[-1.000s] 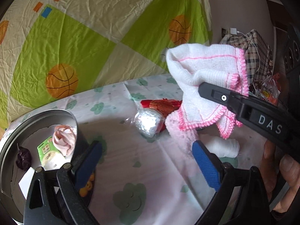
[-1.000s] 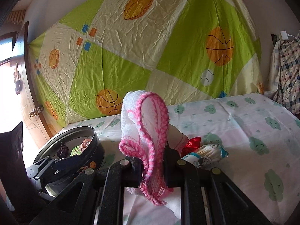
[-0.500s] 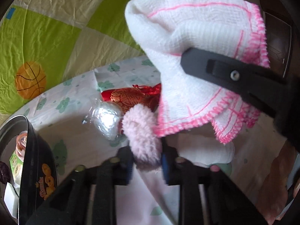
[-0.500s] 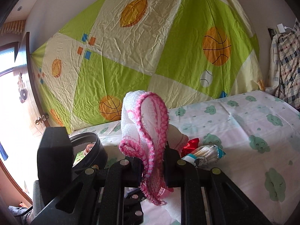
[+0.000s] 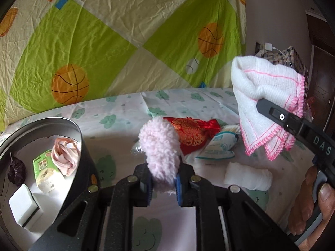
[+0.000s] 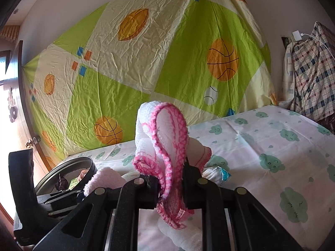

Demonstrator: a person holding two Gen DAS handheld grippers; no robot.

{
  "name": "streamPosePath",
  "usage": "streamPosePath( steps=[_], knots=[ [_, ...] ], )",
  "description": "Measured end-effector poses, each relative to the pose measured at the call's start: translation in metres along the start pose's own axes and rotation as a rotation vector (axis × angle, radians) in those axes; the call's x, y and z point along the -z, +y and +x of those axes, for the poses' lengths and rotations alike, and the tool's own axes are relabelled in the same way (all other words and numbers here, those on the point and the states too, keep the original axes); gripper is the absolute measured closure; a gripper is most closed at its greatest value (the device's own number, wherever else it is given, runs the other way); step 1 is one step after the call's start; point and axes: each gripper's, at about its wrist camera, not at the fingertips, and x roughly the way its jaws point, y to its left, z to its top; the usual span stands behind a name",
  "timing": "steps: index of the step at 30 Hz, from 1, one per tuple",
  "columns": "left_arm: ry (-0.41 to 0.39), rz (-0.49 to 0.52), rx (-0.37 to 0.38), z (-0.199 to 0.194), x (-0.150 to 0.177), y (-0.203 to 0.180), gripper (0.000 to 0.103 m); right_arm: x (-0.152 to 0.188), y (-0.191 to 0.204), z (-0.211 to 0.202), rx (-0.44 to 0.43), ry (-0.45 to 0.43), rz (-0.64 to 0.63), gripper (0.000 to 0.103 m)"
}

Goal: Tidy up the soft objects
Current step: 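Carry the pink ball with the left tool while the right tool carries the towel over the tin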

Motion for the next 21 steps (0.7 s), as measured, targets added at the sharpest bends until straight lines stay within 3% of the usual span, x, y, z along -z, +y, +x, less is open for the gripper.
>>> streamPosePath(
  steps=[10,21],
  knots=[
    [-0.174,0.002,-0.042,-0.031,0.004,0.011,0.088,0.000,0.002,-0.004,0.028,-0.036,0.016,0.084],
    [-0.238,-0.033,-0.060,-0.052,0.012,0.033,0.088,0.004,0.028,-0.002,0.035,-0.037,-0.059,0.084]
  ],
)
